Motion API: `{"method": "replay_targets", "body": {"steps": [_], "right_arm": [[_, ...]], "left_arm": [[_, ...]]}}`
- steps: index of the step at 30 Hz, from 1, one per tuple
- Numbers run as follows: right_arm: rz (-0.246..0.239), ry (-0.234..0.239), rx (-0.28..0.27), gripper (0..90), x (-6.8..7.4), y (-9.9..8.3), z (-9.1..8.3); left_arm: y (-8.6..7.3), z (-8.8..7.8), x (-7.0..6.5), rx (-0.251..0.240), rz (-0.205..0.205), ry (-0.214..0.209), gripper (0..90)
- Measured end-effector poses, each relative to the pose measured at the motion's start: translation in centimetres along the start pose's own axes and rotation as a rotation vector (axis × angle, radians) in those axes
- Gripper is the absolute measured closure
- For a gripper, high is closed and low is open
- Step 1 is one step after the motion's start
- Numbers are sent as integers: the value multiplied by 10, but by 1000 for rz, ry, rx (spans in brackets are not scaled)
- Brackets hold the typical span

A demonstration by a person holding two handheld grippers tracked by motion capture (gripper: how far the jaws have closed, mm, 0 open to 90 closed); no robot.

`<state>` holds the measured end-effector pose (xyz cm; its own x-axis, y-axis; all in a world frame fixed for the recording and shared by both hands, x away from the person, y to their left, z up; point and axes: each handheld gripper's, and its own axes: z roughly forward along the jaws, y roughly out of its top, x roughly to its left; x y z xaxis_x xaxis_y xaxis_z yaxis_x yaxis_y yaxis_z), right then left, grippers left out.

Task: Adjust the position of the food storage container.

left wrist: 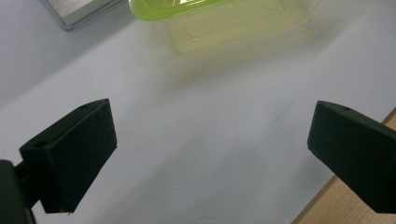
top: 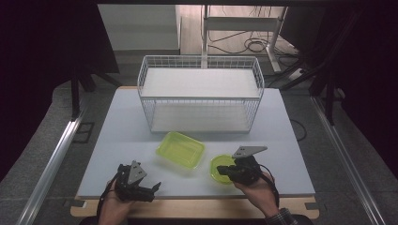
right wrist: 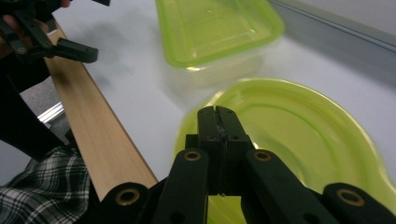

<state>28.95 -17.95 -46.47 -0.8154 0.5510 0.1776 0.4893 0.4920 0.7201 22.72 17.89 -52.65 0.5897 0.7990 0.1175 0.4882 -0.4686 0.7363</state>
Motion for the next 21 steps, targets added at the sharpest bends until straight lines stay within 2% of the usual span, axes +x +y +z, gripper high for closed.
{"method": "replay_targets", "body": {"steps": [7,10,14,21], "right_arm": [[-37,18,16,893,10,13,19],[-63,28,39,892,16,19,33],[-75,12,66,892,18,18,42],[-69,4,68,892,16,14,35]], "left_arm": [[-1,0,-1,1,-2,4,12],[-1,-1,0,2,0,5,12],[-1,-1,0,4,2,8,12],[-1,-1,-1,8,3,11,12]]}}
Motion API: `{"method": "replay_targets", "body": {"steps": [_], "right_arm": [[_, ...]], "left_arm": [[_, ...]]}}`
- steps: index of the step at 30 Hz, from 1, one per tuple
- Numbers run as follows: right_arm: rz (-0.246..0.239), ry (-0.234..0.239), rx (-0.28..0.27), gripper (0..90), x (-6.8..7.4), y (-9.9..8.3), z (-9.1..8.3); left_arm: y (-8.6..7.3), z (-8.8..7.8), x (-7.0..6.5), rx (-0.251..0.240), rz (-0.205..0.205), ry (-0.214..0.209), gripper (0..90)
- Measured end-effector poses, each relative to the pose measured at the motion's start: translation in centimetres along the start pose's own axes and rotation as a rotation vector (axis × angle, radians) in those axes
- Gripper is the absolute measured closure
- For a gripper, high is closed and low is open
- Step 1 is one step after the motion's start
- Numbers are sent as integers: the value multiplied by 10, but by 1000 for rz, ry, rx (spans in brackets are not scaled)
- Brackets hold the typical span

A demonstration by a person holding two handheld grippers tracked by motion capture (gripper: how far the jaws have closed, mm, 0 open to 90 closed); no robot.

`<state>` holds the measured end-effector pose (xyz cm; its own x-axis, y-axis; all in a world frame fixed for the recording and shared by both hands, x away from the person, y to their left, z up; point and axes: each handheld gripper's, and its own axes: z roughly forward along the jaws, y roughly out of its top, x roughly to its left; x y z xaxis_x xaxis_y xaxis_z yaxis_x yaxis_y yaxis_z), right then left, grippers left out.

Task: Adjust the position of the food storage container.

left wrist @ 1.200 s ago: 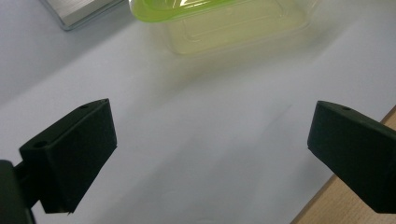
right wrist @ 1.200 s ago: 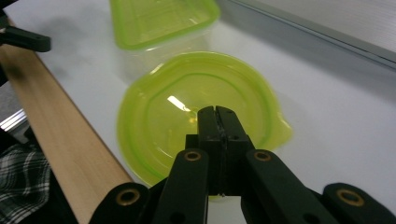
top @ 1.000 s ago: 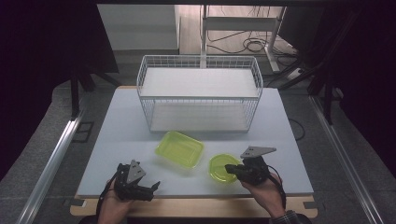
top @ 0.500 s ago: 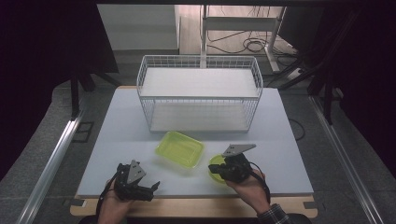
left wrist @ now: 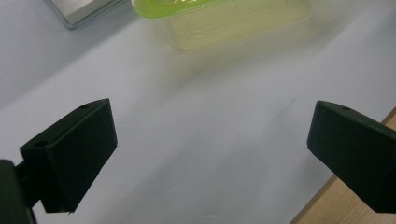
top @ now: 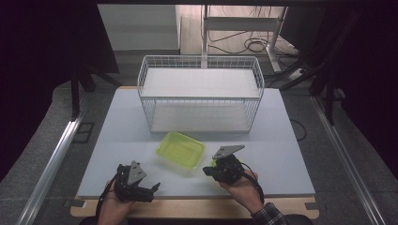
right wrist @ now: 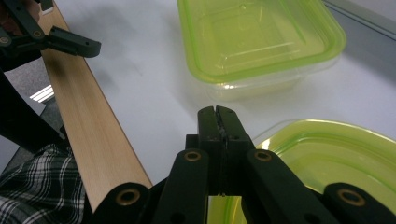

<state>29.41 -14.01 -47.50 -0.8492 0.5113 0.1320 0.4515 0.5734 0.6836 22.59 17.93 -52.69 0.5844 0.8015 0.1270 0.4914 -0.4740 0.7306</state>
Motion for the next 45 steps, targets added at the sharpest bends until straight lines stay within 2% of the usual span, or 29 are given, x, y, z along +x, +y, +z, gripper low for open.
{"method": "replay_targets", "body": {"steps": [8,16,23,25,26,27,37,45], "right_arm": [[20,-16,10,893,-4,-11,-14],[43,-57,12,893,-16,-17,-25],[80,-121,7,893,-34,-28,-41],[101,-149,3,893,-44,-32,-48],[101,-149,3,893,-44,-32,-48],[120,-165,-3,893,-51,-36,-54],[166,-222,-15,893,-71,-47,-70],[188,-285,-11,893,-88,-56,-79]], "left_arm": [[0,0,0,3,6,2,13],[0,1,0,7,9,2,13],[0,1,1,7,1,0,13],[0,1,1,6,-1,0,13],[0,1,1,6,-5,0,13],[0,1,1,4,-12,-1,13],[0,1,4,-9,-52,-15,14],[0,1,6,-13,-74,-24,14]]}}
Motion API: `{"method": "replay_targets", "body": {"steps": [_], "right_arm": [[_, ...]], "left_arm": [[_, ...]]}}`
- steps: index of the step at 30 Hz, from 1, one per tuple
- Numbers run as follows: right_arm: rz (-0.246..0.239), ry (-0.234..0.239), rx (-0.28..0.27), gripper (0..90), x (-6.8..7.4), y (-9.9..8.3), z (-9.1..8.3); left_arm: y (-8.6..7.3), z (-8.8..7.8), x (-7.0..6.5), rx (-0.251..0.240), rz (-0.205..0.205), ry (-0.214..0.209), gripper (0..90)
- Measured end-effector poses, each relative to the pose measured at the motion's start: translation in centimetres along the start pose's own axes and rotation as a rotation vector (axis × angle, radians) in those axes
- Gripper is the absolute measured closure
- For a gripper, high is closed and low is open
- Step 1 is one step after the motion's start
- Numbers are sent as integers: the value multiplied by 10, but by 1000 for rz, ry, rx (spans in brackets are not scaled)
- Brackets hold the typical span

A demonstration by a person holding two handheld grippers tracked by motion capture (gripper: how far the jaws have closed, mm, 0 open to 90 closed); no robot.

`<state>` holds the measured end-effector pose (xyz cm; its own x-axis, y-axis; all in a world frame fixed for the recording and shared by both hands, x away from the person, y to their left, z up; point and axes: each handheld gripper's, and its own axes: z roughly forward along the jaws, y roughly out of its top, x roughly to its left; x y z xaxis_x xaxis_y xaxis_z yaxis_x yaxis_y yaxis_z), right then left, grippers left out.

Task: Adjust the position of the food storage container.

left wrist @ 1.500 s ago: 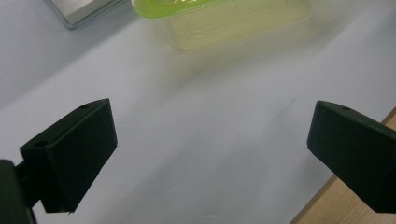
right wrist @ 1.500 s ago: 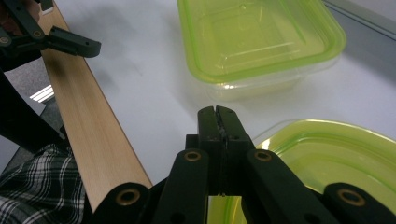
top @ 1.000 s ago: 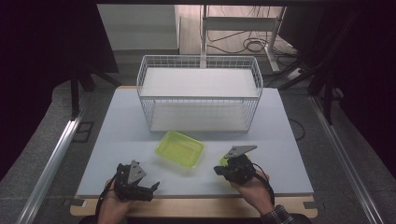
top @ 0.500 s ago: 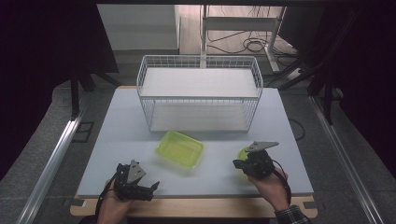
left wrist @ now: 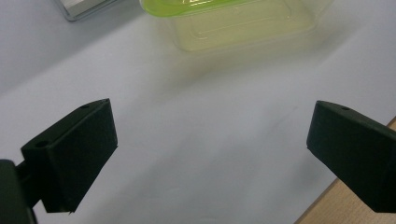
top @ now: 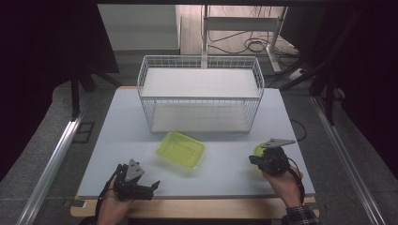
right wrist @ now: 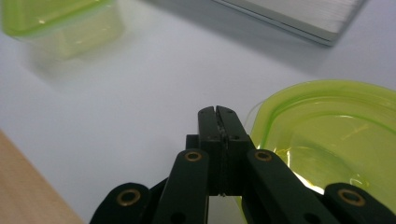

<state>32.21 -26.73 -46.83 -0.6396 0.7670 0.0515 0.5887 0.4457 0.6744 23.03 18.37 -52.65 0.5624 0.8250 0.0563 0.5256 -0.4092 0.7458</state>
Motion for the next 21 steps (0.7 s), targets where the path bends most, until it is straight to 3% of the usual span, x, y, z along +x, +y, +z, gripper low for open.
{"method": "replay_targets", "body": {"steps": [7,13,14,17,21], "right_arm": [[40,-34,-19,893,-18,-3,-3],[39,-31,-32,892,-17,-3,-4],[33,-21,-38,892,-13,-1,-3],[25,-8,-42,892,-8,0,0],[7,10,-40,892,0,2,6]], "left_arm": [[1,1,2,12,-9,1,13],[5,2,12,29,-44,-12,16],[8,1,21,23,-45,20,55],[9,0,30,0,-72,20,156],[17,6,55,-13,-100,28,480]]}}
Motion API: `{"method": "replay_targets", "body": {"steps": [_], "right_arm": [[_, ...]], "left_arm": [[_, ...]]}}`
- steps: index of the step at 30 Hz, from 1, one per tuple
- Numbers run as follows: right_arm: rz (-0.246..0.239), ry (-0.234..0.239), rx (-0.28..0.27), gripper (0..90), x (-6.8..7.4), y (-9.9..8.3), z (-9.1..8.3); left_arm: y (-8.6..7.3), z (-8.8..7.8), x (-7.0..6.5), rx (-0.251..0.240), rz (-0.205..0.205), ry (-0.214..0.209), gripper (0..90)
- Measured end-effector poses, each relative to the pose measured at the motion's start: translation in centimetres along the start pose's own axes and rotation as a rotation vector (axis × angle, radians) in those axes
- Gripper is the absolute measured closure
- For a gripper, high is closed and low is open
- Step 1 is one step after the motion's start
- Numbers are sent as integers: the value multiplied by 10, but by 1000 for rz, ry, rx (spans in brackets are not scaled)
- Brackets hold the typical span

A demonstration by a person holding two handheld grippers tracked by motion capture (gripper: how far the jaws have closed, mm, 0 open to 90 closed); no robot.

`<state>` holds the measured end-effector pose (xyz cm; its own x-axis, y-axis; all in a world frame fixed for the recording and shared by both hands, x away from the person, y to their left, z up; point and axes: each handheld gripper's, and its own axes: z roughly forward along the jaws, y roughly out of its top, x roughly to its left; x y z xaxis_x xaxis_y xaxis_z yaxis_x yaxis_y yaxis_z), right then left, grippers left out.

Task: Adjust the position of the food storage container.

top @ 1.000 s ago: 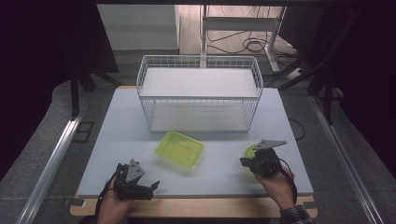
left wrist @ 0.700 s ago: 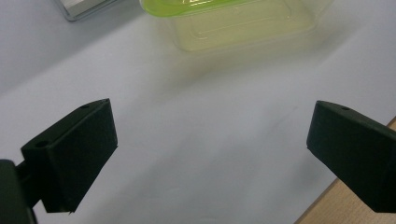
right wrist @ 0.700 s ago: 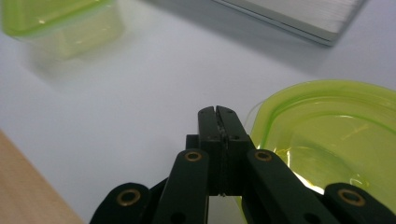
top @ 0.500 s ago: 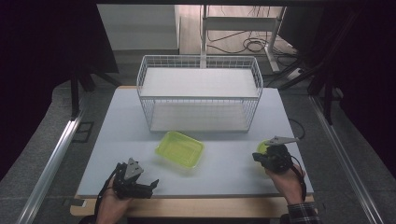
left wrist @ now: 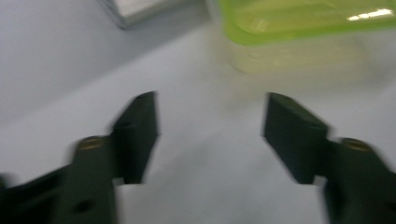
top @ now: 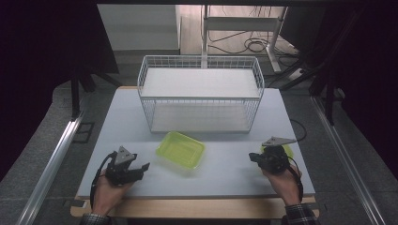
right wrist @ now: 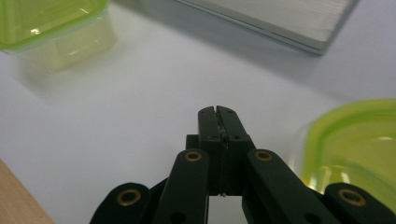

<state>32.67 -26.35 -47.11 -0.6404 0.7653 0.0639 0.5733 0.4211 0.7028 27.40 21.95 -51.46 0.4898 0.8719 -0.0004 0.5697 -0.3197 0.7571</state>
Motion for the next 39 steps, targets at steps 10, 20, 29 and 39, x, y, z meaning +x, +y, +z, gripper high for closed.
{"method": "replay_targets", "body": {"steps": [10,20,29,39], "right_arm": [[-6,67,-7,893,16,6,10],[-52,100,3,893,34,19,27],[-63,116,24,893,39,30,49],[-73,115,18,893,43,41,64]], "left_arm": [[39,48,19,-5,28,-64,898],[53,70,13,24,40,-139,898],[44,53,0,29,28,-193,897],[41,46,-25,39,58,-255,896]]}}
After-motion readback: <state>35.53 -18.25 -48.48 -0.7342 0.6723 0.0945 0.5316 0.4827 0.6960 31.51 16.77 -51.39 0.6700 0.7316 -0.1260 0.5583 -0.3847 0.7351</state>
